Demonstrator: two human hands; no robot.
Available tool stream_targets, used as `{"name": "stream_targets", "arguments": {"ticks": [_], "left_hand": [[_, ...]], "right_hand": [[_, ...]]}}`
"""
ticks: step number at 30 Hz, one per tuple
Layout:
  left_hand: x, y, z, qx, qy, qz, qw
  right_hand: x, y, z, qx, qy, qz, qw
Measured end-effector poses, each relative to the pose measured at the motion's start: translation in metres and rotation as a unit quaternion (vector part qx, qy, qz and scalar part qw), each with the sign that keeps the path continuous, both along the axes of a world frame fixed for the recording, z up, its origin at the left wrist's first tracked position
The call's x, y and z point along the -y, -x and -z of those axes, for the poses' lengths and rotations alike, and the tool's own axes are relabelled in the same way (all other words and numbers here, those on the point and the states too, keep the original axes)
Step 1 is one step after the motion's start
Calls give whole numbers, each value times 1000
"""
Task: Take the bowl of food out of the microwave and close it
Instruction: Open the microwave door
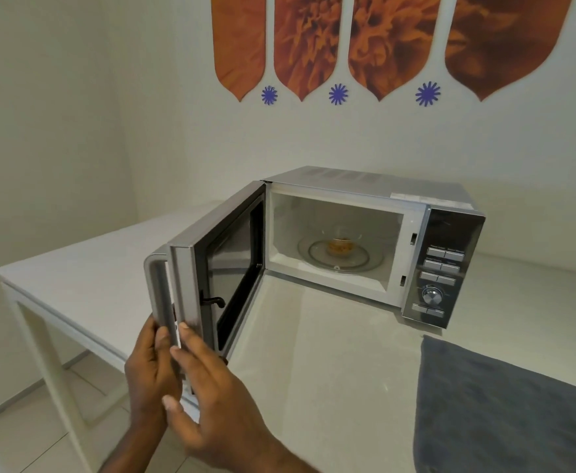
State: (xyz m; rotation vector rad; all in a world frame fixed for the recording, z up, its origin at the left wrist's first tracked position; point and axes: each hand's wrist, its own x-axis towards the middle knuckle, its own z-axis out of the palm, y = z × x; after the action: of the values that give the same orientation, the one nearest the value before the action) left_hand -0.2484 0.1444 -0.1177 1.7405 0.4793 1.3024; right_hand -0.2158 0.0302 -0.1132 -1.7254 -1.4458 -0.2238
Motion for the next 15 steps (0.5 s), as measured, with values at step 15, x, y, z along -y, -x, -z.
{"name": "stream_targets", "arguments": {"ticks": [15], "left_hand": [[-1, -2, 1, 158, -43, -97, 982]], "right_hand": [[7, -17, 3, -16, -134, 25, 991]]}}
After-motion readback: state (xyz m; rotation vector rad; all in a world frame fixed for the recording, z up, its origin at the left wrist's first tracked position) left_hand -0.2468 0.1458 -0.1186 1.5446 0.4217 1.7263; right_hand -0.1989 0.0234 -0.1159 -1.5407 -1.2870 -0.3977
